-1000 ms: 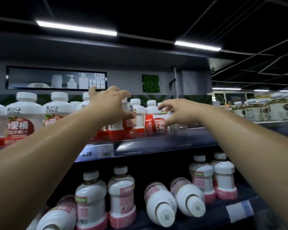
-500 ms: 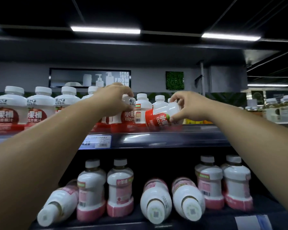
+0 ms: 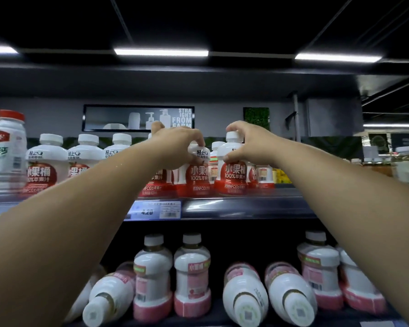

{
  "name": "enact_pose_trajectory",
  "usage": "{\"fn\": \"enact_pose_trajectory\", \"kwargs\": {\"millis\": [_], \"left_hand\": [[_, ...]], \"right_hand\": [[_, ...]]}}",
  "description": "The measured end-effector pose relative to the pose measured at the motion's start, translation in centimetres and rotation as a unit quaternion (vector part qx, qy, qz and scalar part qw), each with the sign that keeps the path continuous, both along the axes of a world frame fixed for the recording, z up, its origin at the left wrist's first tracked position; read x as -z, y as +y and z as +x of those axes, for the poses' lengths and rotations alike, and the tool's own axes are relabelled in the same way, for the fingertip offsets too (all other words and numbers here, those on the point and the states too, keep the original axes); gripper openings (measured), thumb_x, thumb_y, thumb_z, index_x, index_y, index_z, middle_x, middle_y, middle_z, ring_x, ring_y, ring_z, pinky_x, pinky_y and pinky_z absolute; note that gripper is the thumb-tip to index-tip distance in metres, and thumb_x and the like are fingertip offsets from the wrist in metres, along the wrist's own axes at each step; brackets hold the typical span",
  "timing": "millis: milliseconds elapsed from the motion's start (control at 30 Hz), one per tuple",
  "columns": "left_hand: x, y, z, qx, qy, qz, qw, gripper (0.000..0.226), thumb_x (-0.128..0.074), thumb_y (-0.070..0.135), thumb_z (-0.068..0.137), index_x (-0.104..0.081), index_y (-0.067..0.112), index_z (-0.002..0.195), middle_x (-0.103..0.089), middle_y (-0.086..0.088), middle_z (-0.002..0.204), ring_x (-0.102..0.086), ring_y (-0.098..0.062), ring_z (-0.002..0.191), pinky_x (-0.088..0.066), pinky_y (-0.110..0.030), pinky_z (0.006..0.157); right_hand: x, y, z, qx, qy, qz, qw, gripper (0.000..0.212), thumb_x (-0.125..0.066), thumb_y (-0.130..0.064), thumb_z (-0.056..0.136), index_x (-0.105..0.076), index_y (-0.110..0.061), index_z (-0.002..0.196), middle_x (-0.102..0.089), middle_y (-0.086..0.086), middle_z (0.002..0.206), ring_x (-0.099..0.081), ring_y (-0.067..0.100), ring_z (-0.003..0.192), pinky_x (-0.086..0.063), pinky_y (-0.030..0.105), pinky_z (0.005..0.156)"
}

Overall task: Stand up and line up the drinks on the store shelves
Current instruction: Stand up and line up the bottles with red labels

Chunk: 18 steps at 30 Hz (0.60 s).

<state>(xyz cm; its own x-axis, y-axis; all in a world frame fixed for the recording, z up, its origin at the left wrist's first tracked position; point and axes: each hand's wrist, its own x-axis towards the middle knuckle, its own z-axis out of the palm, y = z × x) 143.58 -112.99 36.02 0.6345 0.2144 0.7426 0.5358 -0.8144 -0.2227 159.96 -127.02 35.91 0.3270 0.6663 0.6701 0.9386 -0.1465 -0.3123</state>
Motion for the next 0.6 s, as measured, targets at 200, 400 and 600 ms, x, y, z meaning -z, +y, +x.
{"fn": "enact_pose_trajectory", "kwargs": {"millis": [200, 400, 600], "left_hand": [[-0.5, 1.5, -2.3, 0.126, -0.008, -0.118, 0.985, 0.016, -0.067, 0.037, 0.090, -0.060, 0.034, 0.104, -0.066, 0.007, 0.116, -0.060, -0.016, 0.108, -0.042, -0.031, 0.087], [0.8, 1.7, -1.2, 0.065, 0.013, -0.026, 0.997, 0.052, -0.060, 0.070, 0.079, -0.053, 0.047, 0.125, -0.046, 0.012, 0.142, -0.046, -0.017, 0.126, -0.014, -0.046, 0.111], [0.4, 1.6, -0.9, 0.088, -0.020, -0.016, 0.996, 0.048, -0.063, 0.063, 0.081, -0.057, 0.042, 0.123, -0.050, 0.011, 0.140, -0.042, -0.014, 0.115, -0.016, -0.041, 0.106]], "right_hand": [[1.2, 1.3, -0.6, -0.045, 0.048, 0.055, 0.996, 0.067, -0.085, -0.031, 0.073, -0.050, -0.033, 0.130, -0.060, -0.005, 0.117, -0.067, 0.013, 0.092, -0.059, 0.041, 0.086], [4.3, 2.9, -0.5, -0.095, 0.148, 0.119, 0.977, 0.093, -0.071, -0.053, 0.065, -0.023, -0.052, 0.145, -0.056, -0.001, 0.133, -0.065, 0.023, 0.105, -0.053, 0.050, 0.095], [5.8, 3.0, 0.4, -0.128, 0.164, 0.158, 0.965, 0.069, -0.068, -0.034, 0.093, -0.028, -0.044, 0.148, -0.063, 0.000, 0.120, -0.073, 0.018, 0.090, -0.063, 0.042, 0.076]]}}
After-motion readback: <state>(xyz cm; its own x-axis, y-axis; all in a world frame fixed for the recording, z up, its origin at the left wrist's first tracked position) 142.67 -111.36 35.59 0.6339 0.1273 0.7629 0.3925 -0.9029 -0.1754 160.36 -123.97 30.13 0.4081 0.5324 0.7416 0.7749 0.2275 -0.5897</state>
